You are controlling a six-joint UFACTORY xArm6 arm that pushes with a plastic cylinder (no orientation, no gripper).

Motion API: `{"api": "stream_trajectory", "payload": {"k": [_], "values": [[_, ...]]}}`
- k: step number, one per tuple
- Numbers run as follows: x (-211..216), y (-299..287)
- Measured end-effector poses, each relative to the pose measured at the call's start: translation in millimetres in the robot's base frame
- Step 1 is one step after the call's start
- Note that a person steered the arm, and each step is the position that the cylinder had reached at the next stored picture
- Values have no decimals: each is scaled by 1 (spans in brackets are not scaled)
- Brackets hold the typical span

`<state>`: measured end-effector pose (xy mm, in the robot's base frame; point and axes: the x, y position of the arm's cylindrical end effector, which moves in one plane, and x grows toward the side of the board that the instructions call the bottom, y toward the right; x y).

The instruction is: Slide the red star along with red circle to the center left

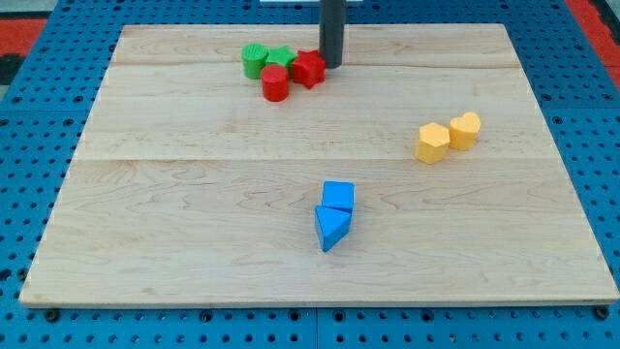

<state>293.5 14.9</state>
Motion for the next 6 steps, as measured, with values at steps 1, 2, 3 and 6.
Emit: {"api": "stream_trajectory", "payload": {"k": [1, 2, 3, 6], "values": [[27, -20], [30, -29], [26, 12], [31, -101]]}}
